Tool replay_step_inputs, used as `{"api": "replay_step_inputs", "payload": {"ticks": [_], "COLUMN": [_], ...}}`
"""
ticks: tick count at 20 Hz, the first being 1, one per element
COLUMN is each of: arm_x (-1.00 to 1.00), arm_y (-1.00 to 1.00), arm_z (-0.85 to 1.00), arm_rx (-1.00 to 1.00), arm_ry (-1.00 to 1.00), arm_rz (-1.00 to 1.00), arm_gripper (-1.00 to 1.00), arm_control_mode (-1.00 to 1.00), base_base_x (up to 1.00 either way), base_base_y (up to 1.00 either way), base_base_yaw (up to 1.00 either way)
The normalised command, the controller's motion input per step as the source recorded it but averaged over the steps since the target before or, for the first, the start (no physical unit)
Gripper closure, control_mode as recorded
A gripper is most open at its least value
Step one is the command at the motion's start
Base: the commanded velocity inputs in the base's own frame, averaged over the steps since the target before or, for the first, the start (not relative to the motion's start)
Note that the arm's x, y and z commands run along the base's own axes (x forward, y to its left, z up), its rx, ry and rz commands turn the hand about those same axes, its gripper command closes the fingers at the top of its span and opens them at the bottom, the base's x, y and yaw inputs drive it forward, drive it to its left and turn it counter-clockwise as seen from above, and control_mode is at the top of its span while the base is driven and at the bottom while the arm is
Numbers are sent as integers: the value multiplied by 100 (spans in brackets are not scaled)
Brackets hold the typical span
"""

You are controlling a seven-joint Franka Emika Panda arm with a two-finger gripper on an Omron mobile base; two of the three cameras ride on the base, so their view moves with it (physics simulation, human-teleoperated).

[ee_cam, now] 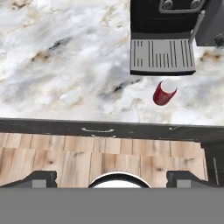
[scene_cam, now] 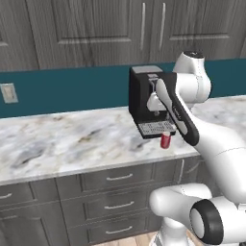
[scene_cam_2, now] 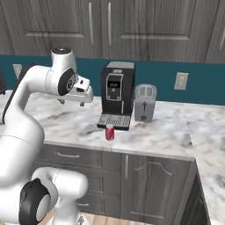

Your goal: Four empty soda cans are scattered around the kitchen. Gather all the cans and cluster them next to the stove for recycling.

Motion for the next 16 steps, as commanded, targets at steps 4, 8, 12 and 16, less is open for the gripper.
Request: {"api": "replay_step_inputs", "payload": {"ticks": [4,8,12,16], "arm_x": [0,0,0,0], "arm_y": [0,0,0,0], "arm_z": [0,0,0,0], "arm_rx": [0,0,0,0], "arm_ry": [0,0,0,0], "arm_rz": [0,0,0,0], "arm_gripper": [-100,-100,-100,-100], "arm_control_mode": [100,100,100,100], "base_base_x": [0,0,0,0], "base_base_y": [-62,-61,-39,-13], "base_base_yaw": [0,0,0,0]}}
